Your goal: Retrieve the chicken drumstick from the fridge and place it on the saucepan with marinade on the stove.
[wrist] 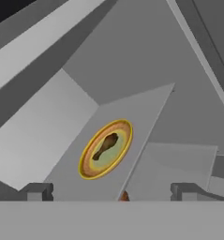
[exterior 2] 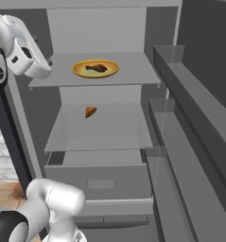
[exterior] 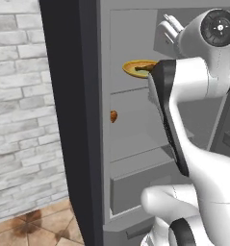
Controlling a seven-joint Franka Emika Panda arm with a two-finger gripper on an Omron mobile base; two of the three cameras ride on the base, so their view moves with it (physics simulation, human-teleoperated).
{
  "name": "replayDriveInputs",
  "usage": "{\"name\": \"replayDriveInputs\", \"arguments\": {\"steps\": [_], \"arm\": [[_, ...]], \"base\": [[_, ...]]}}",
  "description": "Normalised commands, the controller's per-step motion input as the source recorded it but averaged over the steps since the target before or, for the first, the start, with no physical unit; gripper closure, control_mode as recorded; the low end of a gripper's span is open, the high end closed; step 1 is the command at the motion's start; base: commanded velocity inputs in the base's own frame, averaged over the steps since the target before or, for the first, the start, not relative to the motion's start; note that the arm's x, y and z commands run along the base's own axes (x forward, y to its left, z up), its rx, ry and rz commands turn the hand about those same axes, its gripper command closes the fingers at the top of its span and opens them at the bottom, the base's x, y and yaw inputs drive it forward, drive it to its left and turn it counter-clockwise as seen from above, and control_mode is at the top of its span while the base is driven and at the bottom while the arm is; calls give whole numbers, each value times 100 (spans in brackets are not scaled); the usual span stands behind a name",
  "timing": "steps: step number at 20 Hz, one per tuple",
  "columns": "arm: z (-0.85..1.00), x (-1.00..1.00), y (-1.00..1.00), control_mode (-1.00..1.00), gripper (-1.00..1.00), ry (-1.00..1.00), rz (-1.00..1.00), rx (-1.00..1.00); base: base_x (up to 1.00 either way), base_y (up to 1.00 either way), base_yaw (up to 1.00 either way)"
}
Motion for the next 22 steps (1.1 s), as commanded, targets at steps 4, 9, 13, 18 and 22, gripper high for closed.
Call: {"name": "replayDriveInputs", "arguments": {"steps": [4, 9, 13, 18, 22], "arm": [[-3, -7, 0, -100, -100, 6, 0, 13], [-4, -1, 0, -100, -100, 8, 0, 9], [0, 0, 0, -100, -100, 19, 1, 0], [-7, 0, 0, -100, -100, 18, 11, -6], [-19, 0, 0, -100, -100, 9, 19, -8]], "base": [[0, 0, 0], [0, 0, 0], [0, 0, 0], [0, 0, 0], [0, 0, 0]]}}
